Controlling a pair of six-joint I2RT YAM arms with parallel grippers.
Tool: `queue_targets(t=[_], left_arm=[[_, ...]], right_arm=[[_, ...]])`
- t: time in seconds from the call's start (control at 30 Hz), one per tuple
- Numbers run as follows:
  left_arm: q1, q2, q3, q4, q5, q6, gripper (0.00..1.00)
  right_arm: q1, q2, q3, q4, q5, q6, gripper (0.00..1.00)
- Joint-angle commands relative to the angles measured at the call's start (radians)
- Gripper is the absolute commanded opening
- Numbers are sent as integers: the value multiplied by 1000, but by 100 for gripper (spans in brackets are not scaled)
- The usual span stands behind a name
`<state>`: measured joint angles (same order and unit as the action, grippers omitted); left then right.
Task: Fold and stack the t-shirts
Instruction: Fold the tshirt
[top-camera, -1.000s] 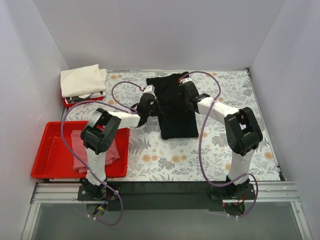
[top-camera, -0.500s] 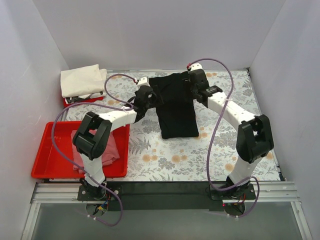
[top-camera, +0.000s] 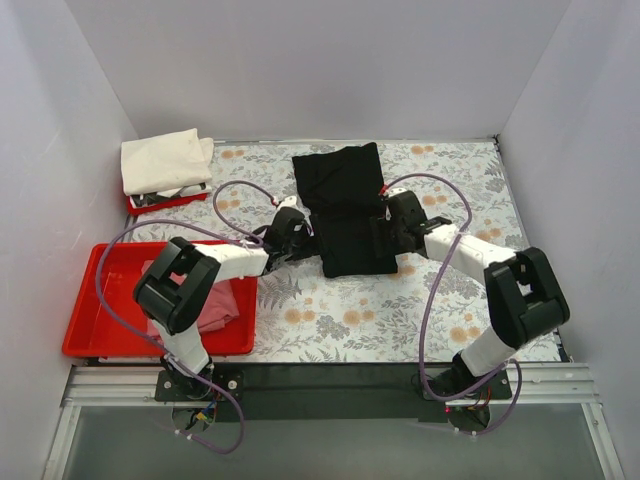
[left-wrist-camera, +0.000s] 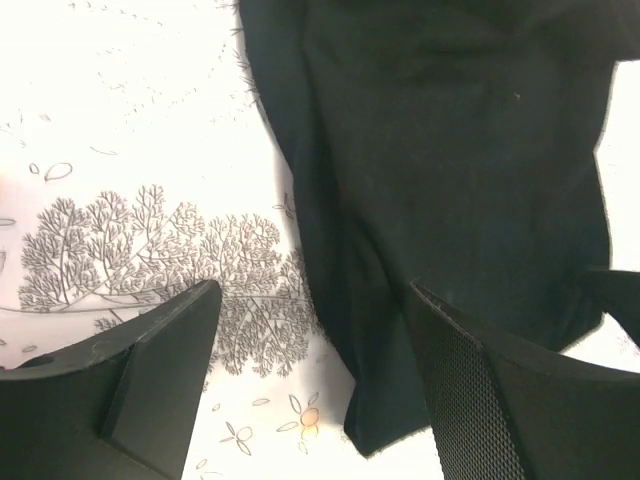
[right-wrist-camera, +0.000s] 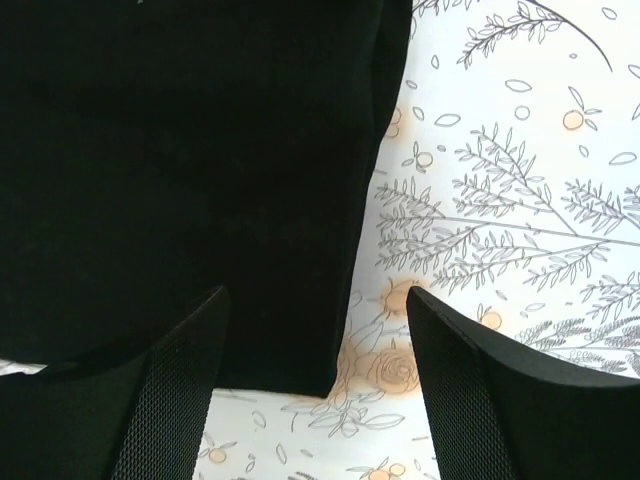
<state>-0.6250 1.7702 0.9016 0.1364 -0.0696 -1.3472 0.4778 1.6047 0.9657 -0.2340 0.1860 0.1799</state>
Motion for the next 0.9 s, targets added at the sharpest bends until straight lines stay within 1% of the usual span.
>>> queue_targets(t=[0.0, 0.07, 0.1, 0.27, 0.37, 0.5, 0.63, 0.77, 0.87], left_arm=[[-15, -113, -44, 12, 68, -49, 69], [-18, -127, -88, 35, 68, -62, 69], [-19, -130, -101, 43, 109, -70, 69], [-24, -149, -167, 121, 163, -127, 69], [-41, -126, -158, 137, 169, -133, 69], [-65, -84, -145, 137, 175, -139, 69], [-71, -75, -158, 144, 177, -150, 69], [-87, -68, -162, 147, 179, -153, 69], [-96, -57, -165, 158, 182, -161, 68]], right_arm=[[-5, -127, -50, 73, -57, 29, 66], [-11, -153, -79, 85, -74, 36, 66], [-15, -175, -111, 90, -77, 38, 66], [-54, -195, -176, 127, -140, 49, 67], [-80, -195, -209, 156, -178, 55, 67], [-117, -198, -249, 197, -267, 66, 66], [-153, -198, -280, 225, -330, 69, 65], [-160, -180, -300, 274, -388, 75, 65], [-159, -146, -317, 289, -395, 81, 63]])
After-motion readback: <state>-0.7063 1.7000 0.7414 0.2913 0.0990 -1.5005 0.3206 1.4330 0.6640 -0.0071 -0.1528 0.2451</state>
